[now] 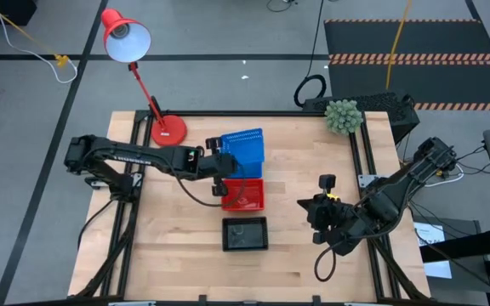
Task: Stack baskets by color
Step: Stack the bottom blue bin on the top stacked blue bins
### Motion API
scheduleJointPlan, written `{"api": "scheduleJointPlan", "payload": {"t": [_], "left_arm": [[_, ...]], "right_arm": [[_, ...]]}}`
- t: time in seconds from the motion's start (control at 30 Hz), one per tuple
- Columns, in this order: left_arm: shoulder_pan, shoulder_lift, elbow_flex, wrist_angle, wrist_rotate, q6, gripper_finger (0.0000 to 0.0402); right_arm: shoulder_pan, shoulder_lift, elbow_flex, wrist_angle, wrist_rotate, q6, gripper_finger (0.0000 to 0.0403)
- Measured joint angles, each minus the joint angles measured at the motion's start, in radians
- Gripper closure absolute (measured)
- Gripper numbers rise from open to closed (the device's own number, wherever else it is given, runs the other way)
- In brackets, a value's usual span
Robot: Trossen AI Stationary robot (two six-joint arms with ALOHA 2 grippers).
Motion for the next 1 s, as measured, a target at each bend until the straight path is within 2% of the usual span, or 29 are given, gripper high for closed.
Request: {"api": "scheduleJointPlan", "payload": {"t": [0.13,0.33,0.5,0.7,0.87,1.0], "left_arm": [[-0.002,0.026,0.000,0.007,0.017,-0.014,0.0394],[0.001,0.077,0.005,-0.003,0.029,-0.006,0.0381],[0.006,0.085,0.007,-0.019,0.050,-0.012,0.0394],[0.014,0.106,0.005,-0.060,0.057,-0.022,0.0380],[0.023,0.106,0.004,-0.064,0.080,-0.023,0.0394],[0.022,0.106,0.004,-0.069,0.080,-0.023,0.0379]], "right_arm": [[0.000,0.000,0.000,-0.008,0.000,-0.003,0.0403],[0.000,-0.001,0.000,-0.003,0.001,-0.008,0.0403],[-0.001,-0.001,0.000,0.000,0.001,-0.023,0.0403],[-0.003,-0.001,0.000,0.002,0.002,-0.026,0.0403],[-0.003,-0.001,0.000,0.003,0.002,-0.026,0.0403],[-0.003,-0.001,0.000,0.003,0.002,-0.026,0.0403]]}}
